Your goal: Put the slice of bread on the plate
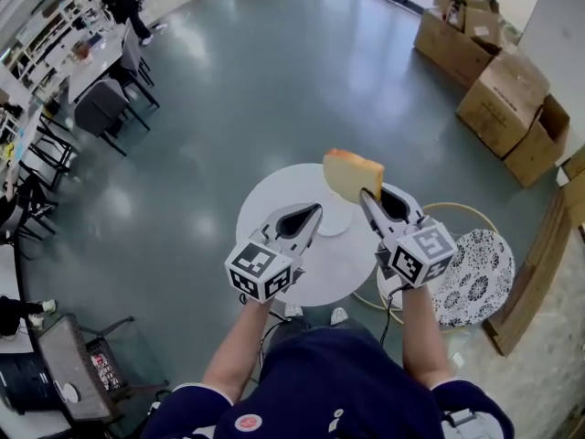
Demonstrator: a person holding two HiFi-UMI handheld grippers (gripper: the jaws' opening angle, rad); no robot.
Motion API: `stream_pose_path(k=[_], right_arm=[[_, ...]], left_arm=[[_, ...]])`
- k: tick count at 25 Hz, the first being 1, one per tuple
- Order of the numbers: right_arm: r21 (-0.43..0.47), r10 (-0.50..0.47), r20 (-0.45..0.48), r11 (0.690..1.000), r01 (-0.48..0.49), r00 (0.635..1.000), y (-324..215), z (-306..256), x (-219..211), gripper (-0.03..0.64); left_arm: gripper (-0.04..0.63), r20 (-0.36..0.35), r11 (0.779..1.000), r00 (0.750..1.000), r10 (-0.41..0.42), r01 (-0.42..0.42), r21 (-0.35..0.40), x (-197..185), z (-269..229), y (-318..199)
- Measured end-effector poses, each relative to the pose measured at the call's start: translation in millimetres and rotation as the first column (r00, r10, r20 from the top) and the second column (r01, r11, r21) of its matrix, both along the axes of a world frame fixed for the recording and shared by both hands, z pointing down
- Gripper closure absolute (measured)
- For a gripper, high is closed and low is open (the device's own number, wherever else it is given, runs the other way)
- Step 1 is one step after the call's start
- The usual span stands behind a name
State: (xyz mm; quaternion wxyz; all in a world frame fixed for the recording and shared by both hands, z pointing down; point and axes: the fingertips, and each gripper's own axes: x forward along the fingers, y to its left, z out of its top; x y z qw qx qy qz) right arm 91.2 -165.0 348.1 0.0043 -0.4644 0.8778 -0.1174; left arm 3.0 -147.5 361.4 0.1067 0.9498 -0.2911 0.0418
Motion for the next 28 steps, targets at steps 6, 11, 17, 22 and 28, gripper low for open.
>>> stream_pose_path(k=[6,11,17,22,28], right_arm=[[-0.066,0.039,-0.021,0.997,-0.041,0.999,-4,30,10,0.526],[-0.125,0.051,-0.049,0.991,-0.057,0.997,-9,59,11,0.526],[-0.238,0.044,-0.073,0.970,-0.060,0.996,-15,120,9,0.526],[-0.346,0.030,-0.039,0.937,-0.042,0.999,-24,170,6,0.526],[-0.475,-0.010,-0.036,0.880,-0.008,0.999,-33,227,-7,0.526]], left_arm=[[0.590,-0.004,0.999,0.999,0.033,-0.033,-0.013,6,17,-9],[0.590,0.000,0.999,0.999,0.041,-0.041,-0.019,6,34,-15],[0.589,0.014,0.998,0.999,0.048,-0.047,-0.046,8,67,-18],[0.589,0.044,0.994,0.998,0.053,-0.049,-0.095,8,101,-20],[0.589,0.079,0.985,0.995,0.053,-0.039,-0.169,7,134,-21]])
